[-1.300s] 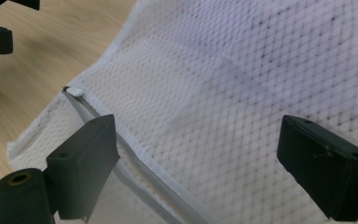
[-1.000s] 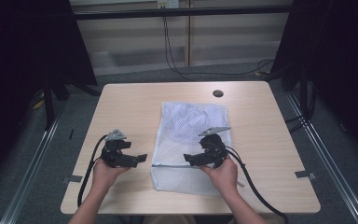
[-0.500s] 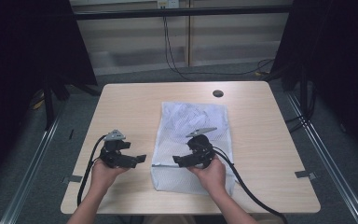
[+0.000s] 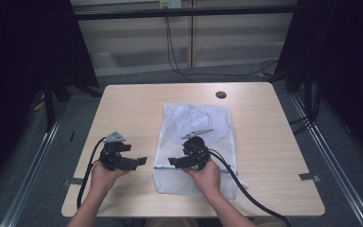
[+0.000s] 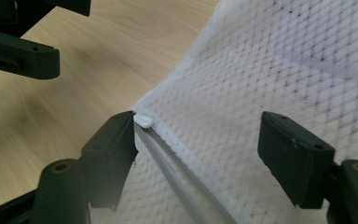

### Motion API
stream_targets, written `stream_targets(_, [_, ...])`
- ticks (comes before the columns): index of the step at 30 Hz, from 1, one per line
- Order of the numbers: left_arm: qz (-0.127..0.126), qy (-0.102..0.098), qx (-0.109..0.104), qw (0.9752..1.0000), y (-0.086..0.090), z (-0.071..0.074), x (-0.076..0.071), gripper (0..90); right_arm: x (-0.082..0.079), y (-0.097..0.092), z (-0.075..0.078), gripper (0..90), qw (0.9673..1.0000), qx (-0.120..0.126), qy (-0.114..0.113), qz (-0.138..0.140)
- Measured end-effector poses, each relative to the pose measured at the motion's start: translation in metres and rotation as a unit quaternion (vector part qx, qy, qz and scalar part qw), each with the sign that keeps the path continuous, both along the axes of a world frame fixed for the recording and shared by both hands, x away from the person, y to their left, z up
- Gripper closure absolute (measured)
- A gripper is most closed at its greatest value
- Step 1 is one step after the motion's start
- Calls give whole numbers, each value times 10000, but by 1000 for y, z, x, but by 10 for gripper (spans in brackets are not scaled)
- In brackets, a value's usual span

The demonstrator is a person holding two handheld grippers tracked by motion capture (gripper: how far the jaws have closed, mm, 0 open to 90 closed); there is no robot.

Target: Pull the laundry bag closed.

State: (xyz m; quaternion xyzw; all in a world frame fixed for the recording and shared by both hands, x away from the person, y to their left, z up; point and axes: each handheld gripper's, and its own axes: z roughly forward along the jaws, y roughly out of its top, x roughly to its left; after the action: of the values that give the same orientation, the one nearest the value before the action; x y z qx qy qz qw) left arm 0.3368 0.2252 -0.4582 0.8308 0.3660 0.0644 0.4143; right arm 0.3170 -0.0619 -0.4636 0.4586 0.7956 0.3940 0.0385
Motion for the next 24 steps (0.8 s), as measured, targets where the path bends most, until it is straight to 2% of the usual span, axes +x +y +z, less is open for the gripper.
stream_targets(4, [-2, 1, -12, 10000, 1, 0, 0, 85, 1, 6, -3, 327, 9999, 79, 113, 25])
stream_targets(9, [3, -1, -2, 10000, 2, 0, 0, 89, 2, 11, -6, 346, 9999, 69, 138, 59])
stream_targets(11, [-2, 5, -7, 10000, 2, 0, 0, 89, 2, 15, -9, 413, 9995, 108, 251, 159])
stream_targets(14, [6, 7, -17, 10000, 2, 0, 0, 89, 2, 19, -11, 461, 9992, 94, 328, 211])
stream_targets(22, [-8, 12, -2, 10000, 2, 0, 0, 90, 4, 28, -16, 509, 9982, 247, 413, 353])
stream_targets(24, [-14, 13, -9, 10000, 2, 0, 0, 91, 5, 30, -17, 545, 9976, 264, 536, 338])
